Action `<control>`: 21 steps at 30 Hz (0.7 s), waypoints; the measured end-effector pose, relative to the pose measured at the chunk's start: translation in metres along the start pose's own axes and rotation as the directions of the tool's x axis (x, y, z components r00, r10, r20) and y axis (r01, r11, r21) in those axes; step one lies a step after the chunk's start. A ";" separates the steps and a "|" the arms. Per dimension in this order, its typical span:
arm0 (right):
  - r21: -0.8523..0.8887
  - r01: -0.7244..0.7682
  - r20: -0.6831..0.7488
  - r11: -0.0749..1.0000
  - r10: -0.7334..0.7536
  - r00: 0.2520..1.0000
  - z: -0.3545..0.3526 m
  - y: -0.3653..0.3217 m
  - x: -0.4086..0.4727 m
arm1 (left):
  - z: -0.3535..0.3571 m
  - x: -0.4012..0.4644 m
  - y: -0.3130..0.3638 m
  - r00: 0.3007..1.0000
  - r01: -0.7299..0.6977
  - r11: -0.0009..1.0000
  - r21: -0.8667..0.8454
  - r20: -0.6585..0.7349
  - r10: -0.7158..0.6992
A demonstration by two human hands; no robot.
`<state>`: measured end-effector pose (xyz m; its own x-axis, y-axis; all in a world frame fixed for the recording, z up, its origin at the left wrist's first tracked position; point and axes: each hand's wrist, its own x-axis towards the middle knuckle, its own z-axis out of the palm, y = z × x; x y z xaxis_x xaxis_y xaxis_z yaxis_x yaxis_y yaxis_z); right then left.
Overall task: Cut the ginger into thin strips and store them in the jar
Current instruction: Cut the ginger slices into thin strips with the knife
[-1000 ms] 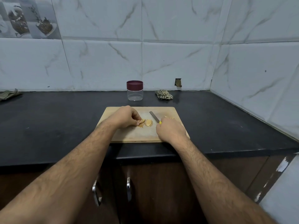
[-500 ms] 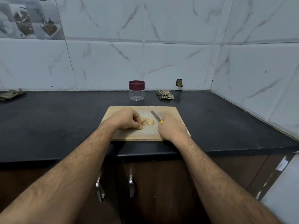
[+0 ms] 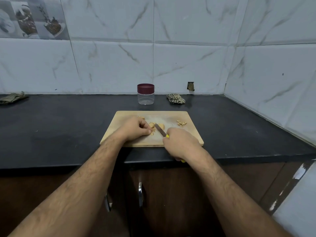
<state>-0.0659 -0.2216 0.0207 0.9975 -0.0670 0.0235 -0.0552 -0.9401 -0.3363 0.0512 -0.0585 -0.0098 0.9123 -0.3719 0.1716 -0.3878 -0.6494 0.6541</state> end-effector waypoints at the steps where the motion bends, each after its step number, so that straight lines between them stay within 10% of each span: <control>1: -0.006 0.004 0.004 1.000 -0.004 1.000 0.002 -0.001 -0.003 | 0.001 0.000 0.001 1.000 -0.004 1.000 0.008 -0.005 0.004; 21: -0.011 0.069 -0.027 0.998 -0.069 0.997 0.016 -0.009 -0.011 | 0.014 -0.008 -0.003 0.989 -0.027 0.993 0.113 -0.144 0.044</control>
<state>-0.0760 -0.2071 0.0084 0.9973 -0.0109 0.0725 0.0132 -0.9460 -0.3238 0.0434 -0.0634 -0.0234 0.9040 -0.3004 0.3043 -0.4249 -0.7096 0.5620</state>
